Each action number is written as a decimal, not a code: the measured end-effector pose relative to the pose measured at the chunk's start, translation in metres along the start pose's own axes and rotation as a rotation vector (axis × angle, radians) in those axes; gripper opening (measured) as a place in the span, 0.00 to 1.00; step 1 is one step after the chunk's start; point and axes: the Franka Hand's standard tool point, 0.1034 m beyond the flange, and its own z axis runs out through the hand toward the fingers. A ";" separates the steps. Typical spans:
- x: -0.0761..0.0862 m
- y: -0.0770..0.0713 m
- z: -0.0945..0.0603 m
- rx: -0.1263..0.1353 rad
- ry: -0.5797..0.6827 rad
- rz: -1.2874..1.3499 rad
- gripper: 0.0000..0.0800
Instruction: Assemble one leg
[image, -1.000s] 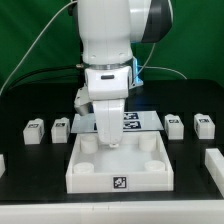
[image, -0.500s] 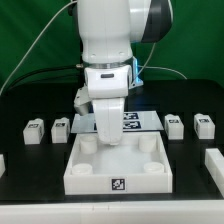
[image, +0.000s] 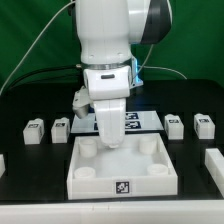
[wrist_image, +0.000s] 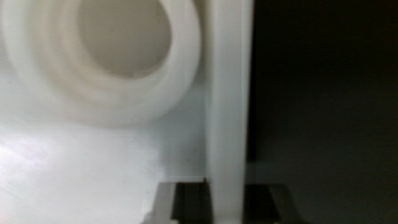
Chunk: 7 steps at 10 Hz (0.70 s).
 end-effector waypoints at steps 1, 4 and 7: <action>0.014 0.007 0.001 -0.009 0.011 -0.020 0.08; 0.059 0.031 0.002 -0.036 0.046 0.025 0.08; 0.064 0.048 0.001 -0.052 0.052 0.061 0.08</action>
Offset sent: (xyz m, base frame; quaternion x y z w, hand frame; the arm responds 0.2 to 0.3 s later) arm 0.0369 0.0593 -0.0057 -0.0281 0.0015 0.0292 0.9992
